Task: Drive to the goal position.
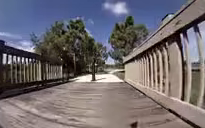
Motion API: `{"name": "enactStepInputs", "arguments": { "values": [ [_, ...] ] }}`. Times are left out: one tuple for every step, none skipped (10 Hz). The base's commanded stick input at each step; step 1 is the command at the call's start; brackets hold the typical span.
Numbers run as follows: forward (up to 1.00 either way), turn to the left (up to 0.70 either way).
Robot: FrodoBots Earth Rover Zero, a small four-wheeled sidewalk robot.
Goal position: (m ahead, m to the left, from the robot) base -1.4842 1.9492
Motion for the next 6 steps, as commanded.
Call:
{"name": "enactStepInputs", "arguments": {
  "values": [
    [0.85,0.0],
    [0.85,0.0],
    [0.85,0.0],
    [0.85,0.0],
    [0.85,0.0],
    [0.85,0.0]
  ]
}}
